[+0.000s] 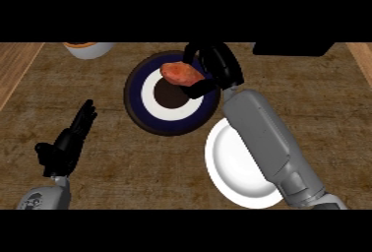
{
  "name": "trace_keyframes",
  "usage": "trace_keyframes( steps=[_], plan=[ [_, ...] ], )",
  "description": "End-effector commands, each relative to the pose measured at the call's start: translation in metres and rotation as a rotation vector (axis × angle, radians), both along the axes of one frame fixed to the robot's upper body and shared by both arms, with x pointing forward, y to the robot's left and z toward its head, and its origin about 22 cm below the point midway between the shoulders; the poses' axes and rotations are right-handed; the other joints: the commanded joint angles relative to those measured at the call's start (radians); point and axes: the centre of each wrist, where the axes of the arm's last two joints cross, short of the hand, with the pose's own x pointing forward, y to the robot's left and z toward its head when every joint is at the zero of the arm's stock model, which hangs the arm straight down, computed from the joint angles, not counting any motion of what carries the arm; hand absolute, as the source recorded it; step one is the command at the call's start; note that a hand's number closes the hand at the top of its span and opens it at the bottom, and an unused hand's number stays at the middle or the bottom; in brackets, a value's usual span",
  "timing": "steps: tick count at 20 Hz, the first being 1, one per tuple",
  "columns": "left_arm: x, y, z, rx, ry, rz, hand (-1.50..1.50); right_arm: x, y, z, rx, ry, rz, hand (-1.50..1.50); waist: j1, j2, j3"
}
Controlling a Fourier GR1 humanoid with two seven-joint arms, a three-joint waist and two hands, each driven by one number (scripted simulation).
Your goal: Pick the sweet potato from the plate and place it in the plate
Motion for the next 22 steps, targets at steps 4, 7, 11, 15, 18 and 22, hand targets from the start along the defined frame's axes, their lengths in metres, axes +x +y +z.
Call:
trace_keyframes(
  steps=[4, 7, 11, 15, 18, 22],
  plan=[
    [-0.001, 0.006, 0.014, 0.005, 0.002, -0.022, 0.00, 0.005, 0.019, -0.016, 0.102, 0.102, -0.128, -1.50, 0.017, 0.002, 0.000],
    [0.003, -0.014, 0.002, 0.000, 0.004, -0.031, 0.00, 0.017, 0.021, -0.006, 0.116, 0.156, -0.141, -1.50, 0.023, 0.008, 0.000],
    [0.009, -0.015, 0.006, -0.005, 0.000, -0.042, 0.00, 0.007, 0.026, -0.016, 0.244, 0.196, -0.135, -1.50, 0.034, 0.008, 0.000],
    [0.001, 0.003, 0.009, -0.013, -0.007, -0.049, 0.00, 0.014, 0.008, -0.014, 0.478, 0.164, -0.177, -1.50, 0.024, 0.007, 0.001],
    [-0.004, -0.004, -0.004, 0.005, 0.014, 0.008, 0.00, 0.019, -0.008, -0.014, 0.615, 0.183, -0.117, -1.50, -0.008, 0.003, 0.001],
    [-0.001, 0.007, 0.000, 0.006, -0.003, 0.007, 0.00, 0.016, -0.066, -0.052, 0.756, 0.230, -0.098, -1.50, -0.014, 0.006, 0.001]
  ],
)
